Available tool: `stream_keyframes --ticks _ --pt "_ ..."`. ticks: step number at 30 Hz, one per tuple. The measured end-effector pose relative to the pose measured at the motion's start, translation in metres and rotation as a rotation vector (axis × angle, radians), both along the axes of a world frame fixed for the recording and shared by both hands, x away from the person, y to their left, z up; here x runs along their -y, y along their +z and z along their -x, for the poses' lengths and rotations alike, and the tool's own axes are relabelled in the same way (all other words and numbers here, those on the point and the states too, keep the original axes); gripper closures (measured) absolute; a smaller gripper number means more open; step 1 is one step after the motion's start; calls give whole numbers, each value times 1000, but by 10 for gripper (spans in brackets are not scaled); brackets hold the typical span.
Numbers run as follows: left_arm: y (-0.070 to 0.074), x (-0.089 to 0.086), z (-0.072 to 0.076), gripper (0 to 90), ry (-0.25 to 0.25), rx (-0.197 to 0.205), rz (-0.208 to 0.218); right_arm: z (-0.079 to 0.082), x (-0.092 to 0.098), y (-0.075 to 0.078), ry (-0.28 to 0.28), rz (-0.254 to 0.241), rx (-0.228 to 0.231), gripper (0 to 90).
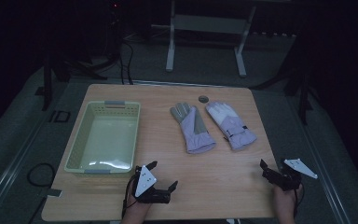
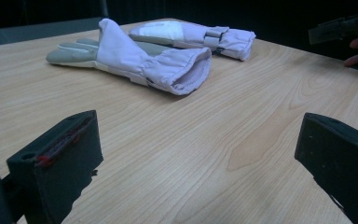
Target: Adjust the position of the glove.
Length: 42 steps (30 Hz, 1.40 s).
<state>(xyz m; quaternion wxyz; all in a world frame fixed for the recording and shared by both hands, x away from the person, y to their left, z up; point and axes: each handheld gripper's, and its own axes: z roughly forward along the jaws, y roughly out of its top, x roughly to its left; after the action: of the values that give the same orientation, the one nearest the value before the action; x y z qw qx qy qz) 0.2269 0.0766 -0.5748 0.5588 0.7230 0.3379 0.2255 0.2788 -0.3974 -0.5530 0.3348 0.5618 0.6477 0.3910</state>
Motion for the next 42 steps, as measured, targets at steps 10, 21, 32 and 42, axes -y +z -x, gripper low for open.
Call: stream_keyframes --ticks 10,21,32,42 --pt "0 1 0 7 -3 1 -8 -1 0 0 8 -1 -20 126" --pt "0 0 0 7 -6 -3 0 -9 -4 18 78 35 -83 127" --pt "0 -1 -1 7 -10 -4 3 -25 -16 47 144 28 -89 114" --pt "0 -1 -1 7 -14 -9 9 -42 -24 78 134 15 -77 150"
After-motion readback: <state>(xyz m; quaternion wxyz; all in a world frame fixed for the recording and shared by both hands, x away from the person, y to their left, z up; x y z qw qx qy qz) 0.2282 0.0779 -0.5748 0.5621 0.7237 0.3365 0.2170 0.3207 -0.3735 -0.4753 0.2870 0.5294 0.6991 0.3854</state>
